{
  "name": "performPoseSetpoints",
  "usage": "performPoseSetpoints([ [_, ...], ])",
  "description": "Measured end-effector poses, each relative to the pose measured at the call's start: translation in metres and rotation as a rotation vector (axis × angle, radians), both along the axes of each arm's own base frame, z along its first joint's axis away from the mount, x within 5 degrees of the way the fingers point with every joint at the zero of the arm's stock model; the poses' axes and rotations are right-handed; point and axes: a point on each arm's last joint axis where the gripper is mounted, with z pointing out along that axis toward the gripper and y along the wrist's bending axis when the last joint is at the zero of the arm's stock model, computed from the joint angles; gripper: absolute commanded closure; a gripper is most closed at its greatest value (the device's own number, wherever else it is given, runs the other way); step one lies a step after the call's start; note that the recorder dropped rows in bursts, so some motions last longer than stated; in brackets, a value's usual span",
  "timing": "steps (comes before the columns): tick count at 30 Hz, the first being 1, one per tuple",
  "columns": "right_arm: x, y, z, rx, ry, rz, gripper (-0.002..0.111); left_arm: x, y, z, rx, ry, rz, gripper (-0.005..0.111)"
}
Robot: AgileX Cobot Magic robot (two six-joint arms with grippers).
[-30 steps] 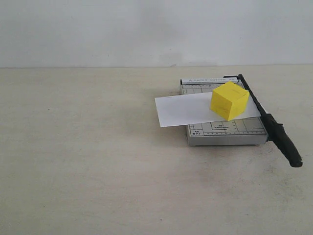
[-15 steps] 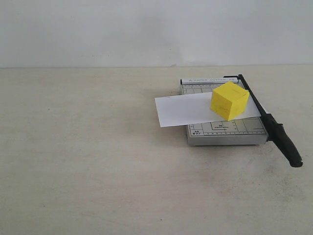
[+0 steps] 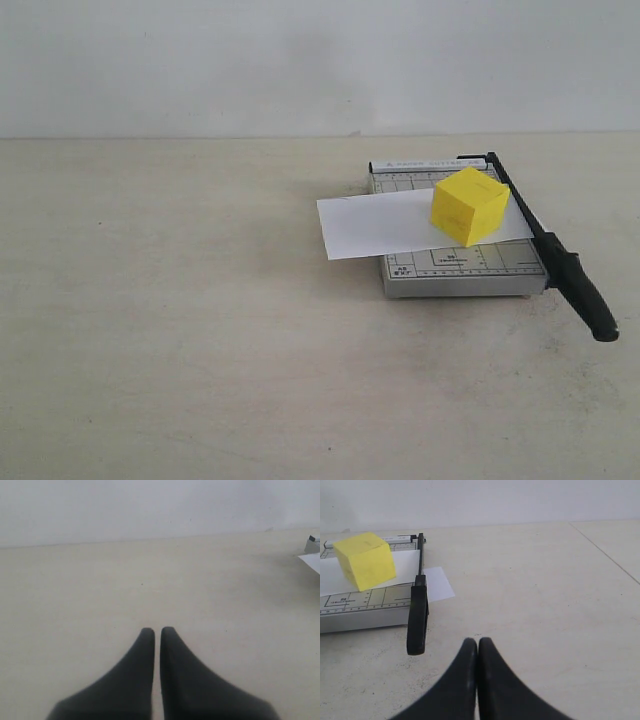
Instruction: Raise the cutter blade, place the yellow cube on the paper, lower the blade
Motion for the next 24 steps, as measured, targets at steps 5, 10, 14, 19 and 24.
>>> performPoseSetpoints([
  [5,0.0,0.0001,0.0,0.003,0.0,0.0,0.108,-0.0054,0.0,-0.002,-0.004,0.001,-0.003,0.102],
  [10,0.0,0.0001,0.0,0.006,-0.001,0.0,0.108,-0.0062,-0.0018,-0.0028,-0.028,0.009,-0.023,0.102],
  [14,0.0,0.0001,0.0,0.006,-0.001,0.0,0.108,-0.0067,-0.0048,-0.003,-0.07,0.017,-0.059,0.102],
  [19,0.0,0.0001,0.0,0.006,-0.001,0.0,0.108,-0.0069,-0.0057,-0.0033,-0.077,0.021,-0.072,0.102],
  [24,0.0,0.0001,0.0,0.006,-0.001,0.0,0.108,-0.0069,-0.0057,-0.0033,-0.077,0.021,-0.072,0.102],
])
